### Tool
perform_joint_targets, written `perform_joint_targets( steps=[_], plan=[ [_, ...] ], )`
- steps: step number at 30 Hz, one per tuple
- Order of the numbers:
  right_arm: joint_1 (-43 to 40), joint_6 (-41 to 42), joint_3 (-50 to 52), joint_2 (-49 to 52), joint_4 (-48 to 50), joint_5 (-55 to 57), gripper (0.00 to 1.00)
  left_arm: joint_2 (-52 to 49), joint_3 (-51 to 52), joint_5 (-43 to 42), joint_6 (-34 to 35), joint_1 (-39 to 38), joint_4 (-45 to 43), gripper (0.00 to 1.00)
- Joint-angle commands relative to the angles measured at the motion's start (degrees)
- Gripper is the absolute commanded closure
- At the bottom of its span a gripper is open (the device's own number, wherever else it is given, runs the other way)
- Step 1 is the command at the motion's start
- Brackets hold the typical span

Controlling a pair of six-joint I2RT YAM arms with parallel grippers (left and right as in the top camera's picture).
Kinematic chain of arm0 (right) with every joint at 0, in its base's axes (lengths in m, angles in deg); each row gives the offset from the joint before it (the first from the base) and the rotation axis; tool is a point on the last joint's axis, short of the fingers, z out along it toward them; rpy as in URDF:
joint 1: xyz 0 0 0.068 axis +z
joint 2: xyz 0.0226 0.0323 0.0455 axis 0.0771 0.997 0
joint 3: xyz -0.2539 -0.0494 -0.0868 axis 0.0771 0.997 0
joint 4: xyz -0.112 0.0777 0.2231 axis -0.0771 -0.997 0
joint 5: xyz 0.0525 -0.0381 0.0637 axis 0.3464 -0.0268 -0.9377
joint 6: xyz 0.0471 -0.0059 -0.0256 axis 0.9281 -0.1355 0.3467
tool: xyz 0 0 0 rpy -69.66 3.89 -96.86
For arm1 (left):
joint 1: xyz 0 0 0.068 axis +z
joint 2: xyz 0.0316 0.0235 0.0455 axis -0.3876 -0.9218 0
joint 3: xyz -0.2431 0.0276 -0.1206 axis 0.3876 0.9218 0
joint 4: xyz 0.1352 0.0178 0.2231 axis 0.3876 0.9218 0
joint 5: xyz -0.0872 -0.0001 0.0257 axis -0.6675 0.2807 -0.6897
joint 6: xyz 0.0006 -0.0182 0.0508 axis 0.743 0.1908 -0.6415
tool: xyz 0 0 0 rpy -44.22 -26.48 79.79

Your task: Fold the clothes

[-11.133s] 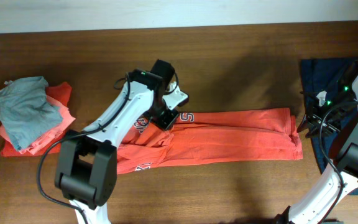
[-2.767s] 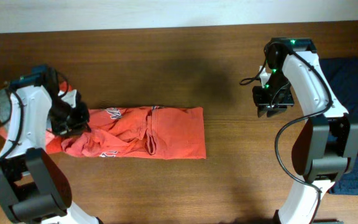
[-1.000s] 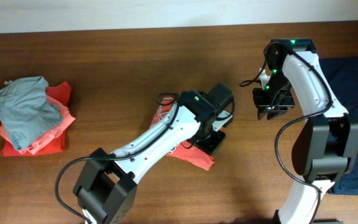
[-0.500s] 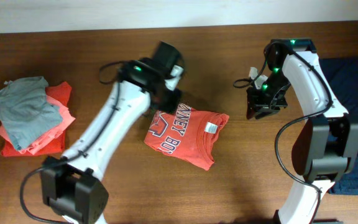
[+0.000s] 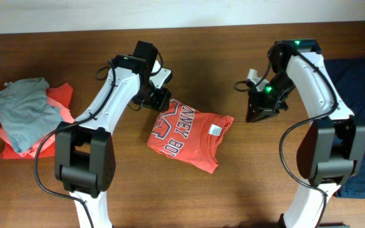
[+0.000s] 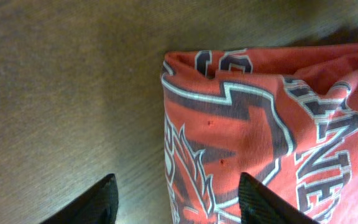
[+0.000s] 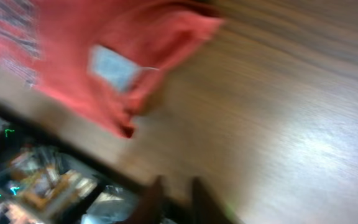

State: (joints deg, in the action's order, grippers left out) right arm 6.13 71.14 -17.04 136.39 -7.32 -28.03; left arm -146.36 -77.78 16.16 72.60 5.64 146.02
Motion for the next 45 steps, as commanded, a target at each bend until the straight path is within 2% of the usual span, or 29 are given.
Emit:
perform_joint_targets(
  steps=[1,3,6,7,9,13,19,25,32,35,40,45],
  plan=[
    [2.9,-10.2,0.1,-1.1,-0.5,-14.6,0.96,0.0,-0.7,7.3,4.7,1.7,-0.3,0.44],
    [3.8,-14.6,0.1,-0.9,-0.1,-25.2,0.96,0.0,-0.7,11.6,10.1,3.4,0.2,0.43],
    [5.6,-17.0,0.1,-0.3,3.7,-41.4,0.96,0.0,-0.7,10.7,16.2,8.2,1.7,0.43],
    [6.1,-16.9,0.1,-0.1,5.0,-43.4,0.94,0.0,-0.7,10.3,16.8,9.0,1.9,0.43],
    [9.6,-13.5,0.1,1.3,12.4,-47.1,0.84,0.0,-0.7,5.4,17.4,14.4,3.9,0.42],
    [16.0,-4.0,0.1,4.9,24.1,-44.9,0.81,0.0,-0.7,2.0,17.4,19.3,5.9,0.42],
    [22.4,8.3,0.1,11.0,35.4,-37.7,0.80,0.0,-0.7,2.0,17.2,21.0,7.9,0.41],
    [25.8,14.0,0.1,17.8,42.1,-33.2,0.80,0.0,-0.7,2.0,17.2,20.9,7.8,0.41],
    [26.0,15.1,0.1,23.3,43.5,-32.5,0.70,0.0,-0.7,2.0,17.2,20.9,7.8,0.41],
    [26.0,15.1,0.1,23.8,43.8,-32.5,0.70,0.0,-0.7,2.0,17.2,20.9,7.9,0.41],
    [26.0,15.0,-0.8,22.6,41.9,-32.5,0.67,0.0,-0.7,2.0,17.2,20.9,7.9,0.41],
    [25.3,11.3,-4.7,17.6,36.1,-32.1,0.64,0.0,-0.7,2.0,17.2,20.9,8.0,0.41]
  ],
)
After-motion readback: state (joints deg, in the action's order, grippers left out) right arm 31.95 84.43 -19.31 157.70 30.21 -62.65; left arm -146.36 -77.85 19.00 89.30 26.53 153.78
